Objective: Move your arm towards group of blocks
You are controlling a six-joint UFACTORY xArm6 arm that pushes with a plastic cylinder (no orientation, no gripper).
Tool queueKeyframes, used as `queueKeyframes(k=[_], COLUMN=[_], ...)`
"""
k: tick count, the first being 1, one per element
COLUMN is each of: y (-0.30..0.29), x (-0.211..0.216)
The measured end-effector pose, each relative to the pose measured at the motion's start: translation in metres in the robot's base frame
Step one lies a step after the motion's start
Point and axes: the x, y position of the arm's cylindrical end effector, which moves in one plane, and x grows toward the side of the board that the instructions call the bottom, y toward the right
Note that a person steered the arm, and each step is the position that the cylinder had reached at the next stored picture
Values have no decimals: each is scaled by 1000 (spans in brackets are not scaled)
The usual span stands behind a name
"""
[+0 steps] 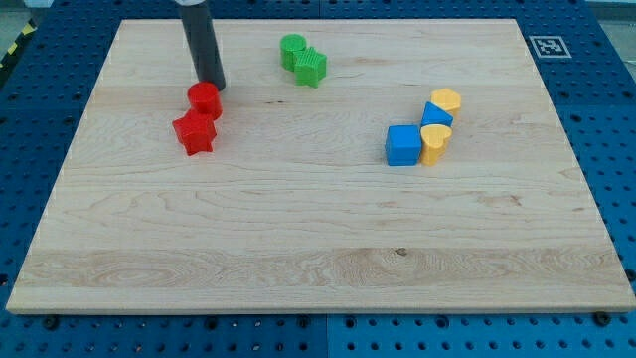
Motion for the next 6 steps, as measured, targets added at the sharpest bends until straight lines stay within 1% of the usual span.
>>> queueKeyframes(k=[1, 2, 4, 5, 6], y=[-4, 16, 123, 170, 205], x=[17, 18, 20, 20, 20])
